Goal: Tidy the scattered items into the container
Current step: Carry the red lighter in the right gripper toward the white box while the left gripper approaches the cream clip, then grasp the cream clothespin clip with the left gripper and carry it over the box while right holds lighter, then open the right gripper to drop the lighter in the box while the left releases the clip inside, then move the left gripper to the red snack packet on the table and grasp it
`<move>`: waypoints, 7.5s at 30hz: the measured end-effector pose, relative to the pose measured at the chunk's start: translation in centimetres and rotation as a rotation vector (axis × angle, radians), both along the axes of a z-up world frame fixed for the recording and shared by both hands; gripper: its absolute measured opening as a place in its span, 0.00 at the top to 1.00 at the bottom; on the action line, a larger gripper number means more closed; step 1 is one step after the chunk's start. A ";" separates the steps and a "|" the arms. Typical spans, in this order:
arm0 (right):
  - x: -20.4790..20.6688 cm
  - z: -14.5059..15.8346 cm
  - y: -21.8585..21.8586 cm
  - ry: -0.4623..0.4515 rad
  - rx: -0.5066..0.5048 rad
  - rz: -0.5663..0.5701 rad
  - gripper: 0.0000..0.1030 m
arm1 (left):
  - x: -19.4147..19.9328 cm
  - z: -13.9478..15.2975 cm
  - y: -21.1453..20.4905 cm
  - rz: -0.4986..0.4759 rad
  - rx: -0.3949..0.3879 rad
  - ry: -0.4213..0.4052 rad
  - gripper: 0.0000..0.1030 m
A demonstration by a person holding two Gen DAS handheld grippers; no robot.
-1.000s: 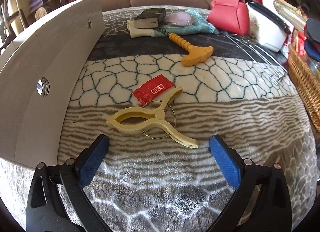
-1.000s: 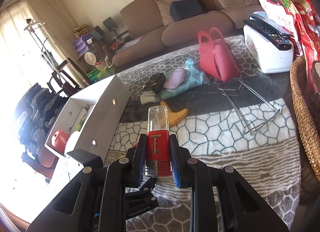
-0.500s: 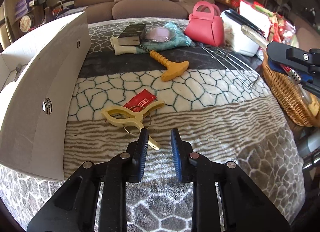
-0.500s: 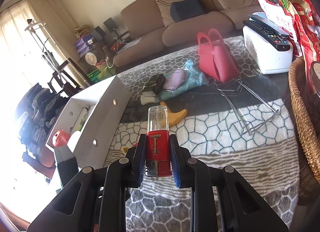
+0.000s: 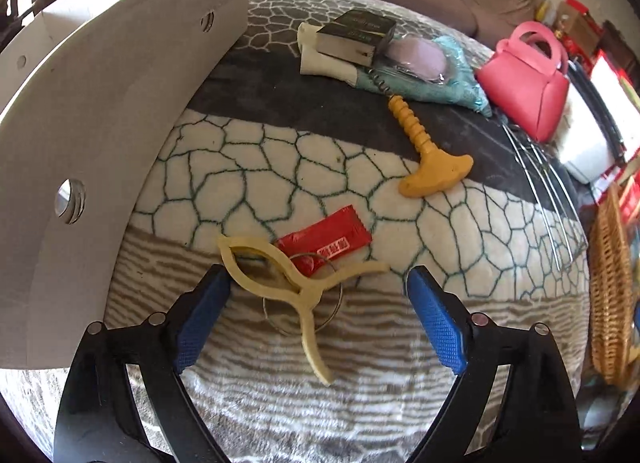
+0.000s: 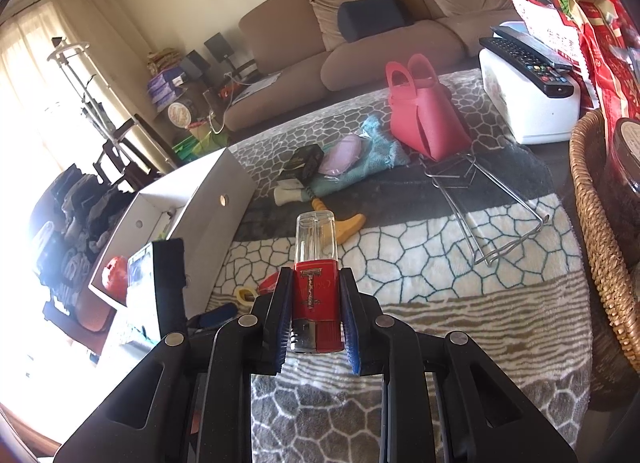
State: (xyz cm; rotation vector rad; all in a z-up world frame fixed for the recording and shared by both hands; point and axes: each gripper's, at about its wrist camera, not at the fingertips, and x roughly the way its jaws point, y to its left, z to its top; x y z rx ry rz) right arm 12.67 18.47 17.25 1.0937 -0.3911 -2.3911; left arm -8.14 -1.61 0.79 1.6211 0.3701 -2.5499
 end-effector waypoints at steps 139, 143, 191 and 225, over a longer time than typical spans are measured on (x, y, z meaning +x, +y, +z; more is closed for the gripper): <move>-5.2 -2.7 -43.4 -0.227 0.564 0.471 0.61 | 7.2 11.3 -37.3 0.032 0.004 0.219 0.35; -4.9 0.0 -40.1 -0.184 0.496 0.461 0.57 | 6.3 10.9 -36.2 0.030 0.031 0.202 0.35; 3.9 7.0 -29.6 -0.083 0.313 0.407 0.26 | 11.5 16.8 -28.8 0.027 -0.088 0.208 0.12; 5.8 5.5 -0.9 -0.020 0.292 -0.115 0.00 | 12.7 14.9 -2.6 -0.323 -0.075 0.184 0.00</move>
